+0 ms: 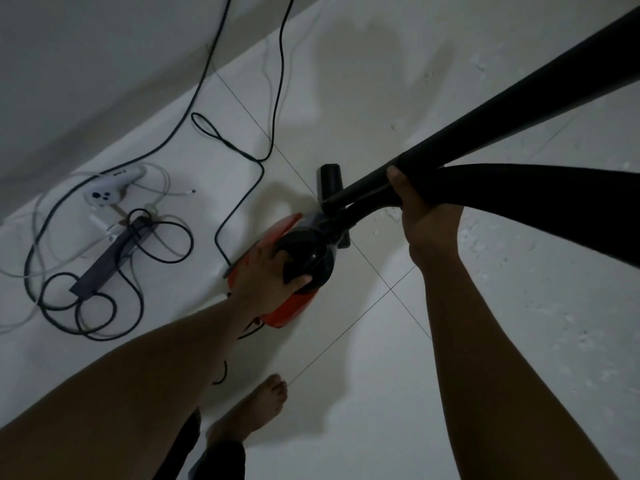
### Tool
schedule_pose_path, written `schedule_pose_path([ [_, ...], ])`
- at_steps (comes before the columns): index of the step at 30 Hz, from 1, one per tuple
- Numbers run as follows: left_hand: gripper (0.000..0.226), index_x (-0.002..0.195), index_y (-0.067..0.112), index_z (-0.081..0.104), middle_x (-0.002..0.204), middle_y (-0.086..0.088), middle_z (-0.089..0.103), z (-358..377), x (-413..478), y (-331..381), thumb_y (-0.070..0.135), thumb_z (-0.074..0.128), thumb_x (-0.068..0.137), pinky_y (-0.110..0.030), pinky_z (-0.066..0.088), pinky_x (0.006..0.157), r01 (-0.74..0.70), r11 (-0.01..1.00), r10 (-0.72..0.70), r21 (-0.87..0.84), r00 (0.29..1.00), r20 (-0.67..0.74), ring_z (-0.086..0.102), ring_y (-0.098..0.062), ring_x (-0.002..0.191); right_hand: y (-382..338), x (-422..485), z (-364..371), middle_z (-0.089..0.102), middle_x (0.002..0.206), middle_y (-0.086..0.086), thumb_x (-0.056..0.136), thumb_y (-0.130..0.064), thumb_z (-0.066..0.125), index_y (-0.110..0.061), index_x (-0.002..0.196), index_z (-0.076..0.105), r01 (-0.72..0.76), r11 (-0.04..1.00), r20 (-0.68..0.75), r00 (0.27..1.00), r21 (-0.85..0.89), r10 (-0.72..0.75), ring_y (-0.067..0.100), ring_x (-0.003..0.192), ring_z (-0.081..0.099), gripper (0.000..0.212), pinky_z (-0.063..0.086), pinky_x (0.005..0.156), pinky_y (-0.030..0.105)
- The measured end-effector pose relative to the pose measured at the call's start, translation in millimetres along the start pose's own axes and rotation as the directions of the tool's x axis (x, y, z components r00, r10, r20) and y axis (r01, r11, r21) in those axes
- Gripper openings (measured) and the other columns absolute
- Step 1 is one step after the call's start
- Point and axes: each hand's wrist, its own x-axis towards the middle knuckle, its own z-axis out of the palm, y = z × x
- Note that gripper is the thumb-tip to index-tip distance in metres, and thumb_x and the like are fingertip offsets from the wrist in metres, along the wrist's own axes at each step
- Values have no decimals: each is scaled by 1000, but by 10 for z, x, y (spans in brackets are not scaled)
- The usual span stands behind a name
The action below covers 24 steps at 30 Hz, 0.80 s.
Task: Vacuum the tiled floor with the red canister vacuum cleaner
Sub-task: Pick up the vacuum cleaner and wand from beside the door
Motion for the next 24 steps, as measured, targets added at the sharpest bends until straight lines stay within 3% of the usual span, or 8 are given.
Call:
schedule_pose_path([
  [1,82,141,20,47,141,-22,49,-7,-14,-136,71,61,78,-59,47,97,-122,986,124,118,992,-16,48,-46,125,-2,1,19,64,120,-4,78,-29,82,-29,108,55,6,1000,3,1000,-3,-6,9,118,55,40,33,115,43],
  [3,108,153,24,36,160,-23,26,-25,10,-373,69,75,63,-71,33,107,-337,889,307,311,941,140,28,-52,142,-4,5,49,64,122,-2,79,-29,82,-27,110,56,24,1000,12,1000,-12,-24,10,120,56,40,35,114,42],
  [5,125,159,24,23,166,-20,7,-25,93,-512,65,83,57,-71,23,113,-436,790,349,431,898,268,11,-50,149,-5,23,56,63,124,0,77,-30,83,-25,113,55,29,1000,14,999,-6,-28,10,120,55,46,37,113,41],
  [8,122,160,31,7,166,-18,0,-9,195,-578,60,81,67,-66,20,117,-510,693,400,510,860,316,5,-48,150,-24,79,50,62,125,5,74,-30,85,-12,126,49,38,999,33,999,37,-39,16,121,57,66,41,109,47],
  [11,116,159,34,1,166,-17,-6,40,233,-661,57,77,75,-63,23,116,-526,640,428,559,849,309,4,-46,151,-36,131,17,61,129,7,75,-26,85,-9,134,42,49,996,50,997,69,-53,21,124,56,75,42,107,54],
  [16,116,160,31,9,166,-17,0,98,221,-747,60,78,72,-64,17,117,-520,581,481,626,840,252,12,-48,149,-58,142,-60,60,130,14,82,-17,79,0,136,42,59,997,68,996,56,-62,23,122,58,68,46,102,56],
  [20,119,160,32,6,167,-16,3,159,210,-786,54,80,70,-69,3,116,-500,612,507,613,843,181,9,-47,150,-63,156,-76,59,131,16,82,-14,78,1,139,40,37,997,57,998,69,-41,24,121,59,70,49,99,54],
  [24,116,160,32,6,167,-14,6,202,133,-771,53,80,72,-70,9,116,-464,640,486,612,862,145,13,-46,150,-62,148,-49,59,132,13,80,-15,79,-2,138,42,26,995,46,998,95,-30,22,123,57,70,47,102,52],
])
